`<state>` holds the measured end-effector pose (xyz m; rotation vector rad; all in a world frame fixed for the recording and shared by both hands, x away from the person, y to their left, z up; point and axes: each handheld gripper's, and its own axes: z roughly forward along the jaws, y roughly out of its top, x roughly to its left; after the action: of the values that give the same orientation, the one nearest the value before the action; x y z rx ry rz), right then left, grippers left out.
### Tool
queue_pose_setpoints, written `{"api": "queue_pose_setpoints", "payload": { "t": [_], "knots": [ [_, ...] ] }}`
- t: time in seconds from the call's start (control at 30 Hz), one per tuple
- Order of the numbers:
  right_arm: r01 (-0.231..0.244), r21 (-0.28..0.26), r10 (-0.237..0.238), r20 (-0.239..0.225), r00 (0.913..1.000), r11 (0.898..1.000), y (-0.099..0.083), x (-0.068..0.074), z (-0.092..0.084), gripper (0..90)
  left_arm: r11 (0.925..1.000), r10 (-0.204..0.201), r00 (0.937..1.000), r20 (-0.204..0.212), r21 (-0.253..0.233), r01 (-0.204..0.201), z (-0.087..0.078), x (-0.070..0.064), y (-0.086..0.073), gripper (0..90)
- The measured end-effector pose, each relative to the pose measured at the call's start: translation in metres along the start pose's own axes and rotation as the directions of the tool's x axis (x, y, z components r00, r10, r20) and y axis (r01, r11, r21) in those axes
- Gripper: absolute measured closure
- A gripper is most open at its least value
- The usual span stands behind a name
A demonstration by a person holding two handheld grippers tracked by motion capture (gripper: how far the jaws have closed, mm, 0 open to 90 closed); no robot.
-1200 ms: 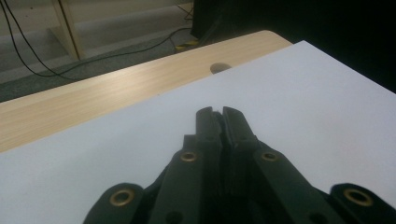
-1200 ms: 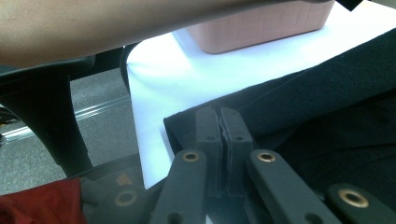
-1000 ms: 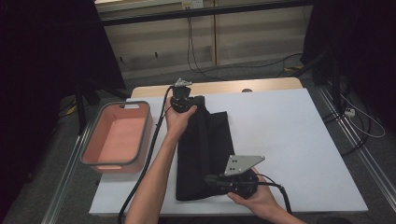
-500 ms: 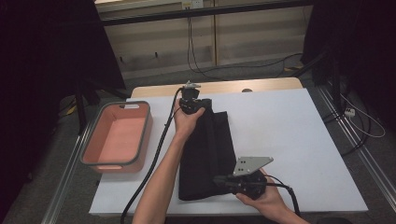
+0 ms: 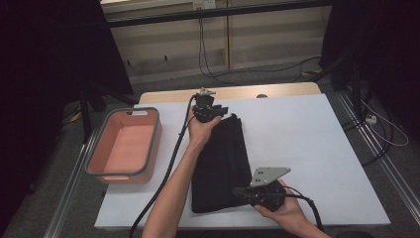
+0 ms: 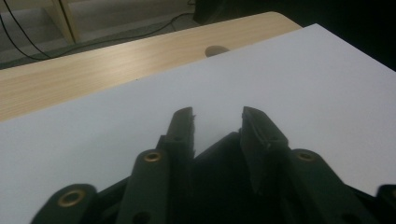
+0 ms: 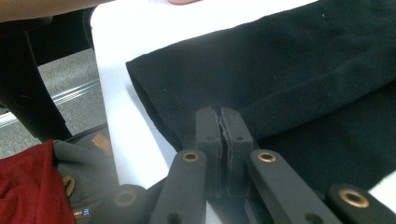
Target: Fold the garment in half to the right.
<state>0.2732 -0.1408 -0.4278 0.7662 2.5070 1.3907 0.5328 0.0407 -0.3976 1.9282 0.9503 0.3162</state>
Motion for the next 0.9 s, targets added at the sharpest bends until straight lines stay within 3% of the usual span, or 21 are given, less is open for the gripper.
{"api": "queue_pose_setpoints", "payload": {
  "t": [0.03, 0.3, 0.77, 0.9],
  "knots": [
    [-0.003, 0.002, 0.003, 0.004, 1.0, 1.0, 0.0, 0.0, -0.001, 87.8, 0.9997, -0.022, 0.9998, 0.003, -0.007, 0.022, -0.001, 0.001, -0.001, 59.5],
    [-0.027, 0.03, 0.026, 0.021, 0.9994, 0.999, -0.01, -0.004, -0.005, 87.7, 0.9995, -0.033, 0.9995, 0.003, -0.004, 0.033, -0.016, 0.009, -0.009, 42.7],
    [-0.061, 0.04, 0.06, 0.044, 0.9973, 0.997, -0.023, -0.003, -0.019, 87.3, 0.9998, 0.014, 0.9997, -0.021, 0.014, -0.014, -0.043, 0.016, -0.024, 27.5],
    [-0.086, 0.06, 0.083, 0.056, 0.995, 0.994, -0.027, -0.007, -0.018, 86.2, 0.9999, 0.005, 0.9996, -0.027, 0.011, -0.004, -0.049, 0.017, -0.031, 23.0]
  ]
}}
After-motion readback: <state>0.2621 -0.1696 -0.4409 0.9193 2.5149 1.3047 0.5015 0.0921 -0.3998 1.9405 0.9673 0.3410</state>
